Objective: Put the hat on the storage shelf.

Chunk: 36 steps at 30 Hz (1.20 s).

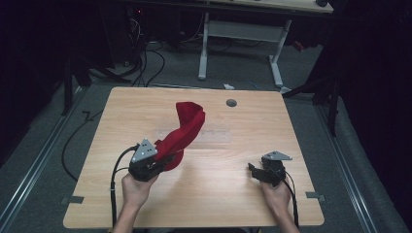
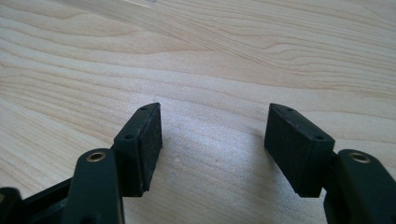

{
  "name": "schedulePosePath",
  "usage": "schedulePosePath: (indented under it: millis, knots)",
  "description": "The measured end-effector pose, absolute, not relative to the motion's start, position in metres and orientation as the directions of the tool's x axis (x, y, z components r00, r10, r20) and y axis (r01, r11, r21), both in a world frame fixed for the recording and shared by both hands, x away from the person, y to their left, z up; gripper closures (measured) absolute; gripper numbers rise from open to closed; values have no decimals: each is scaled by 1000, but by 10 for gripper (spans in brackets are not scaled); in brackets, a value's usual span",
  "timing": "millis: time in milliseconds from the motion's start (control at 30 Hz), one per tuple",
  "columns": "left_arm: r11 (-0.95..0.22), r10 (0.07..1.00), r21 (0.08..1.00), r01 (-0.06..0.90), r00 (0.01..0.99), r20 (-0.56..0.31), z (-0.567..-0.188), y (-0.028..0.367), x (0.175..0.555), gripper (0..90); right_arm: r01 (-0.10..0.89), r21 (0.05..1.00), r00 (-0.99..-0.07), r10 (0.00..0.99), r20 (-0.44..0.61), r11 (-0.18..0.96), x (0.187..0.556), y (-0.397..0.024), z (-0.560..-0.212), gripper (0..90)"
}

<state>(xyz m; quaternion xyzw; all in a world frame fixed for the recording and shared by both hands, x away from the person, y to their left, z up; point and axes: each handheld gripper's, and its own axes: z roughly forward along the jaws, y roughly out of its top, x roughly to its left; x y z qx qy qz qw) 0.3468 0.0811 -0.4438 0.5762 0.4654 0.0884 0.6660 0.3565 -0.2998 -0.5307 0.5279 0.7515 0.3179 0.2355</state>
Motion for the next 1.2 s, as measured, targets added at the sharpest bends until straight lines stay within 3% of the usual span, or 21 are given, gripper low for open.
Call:
schedulePosePath:
  millis: [1200]
  knots:
    - [414, 660, 811, 414, 477, -581, -426, 92, 384, 860, 645, 726, -328, 944, -19, 238, 356, -300, -531, 370]
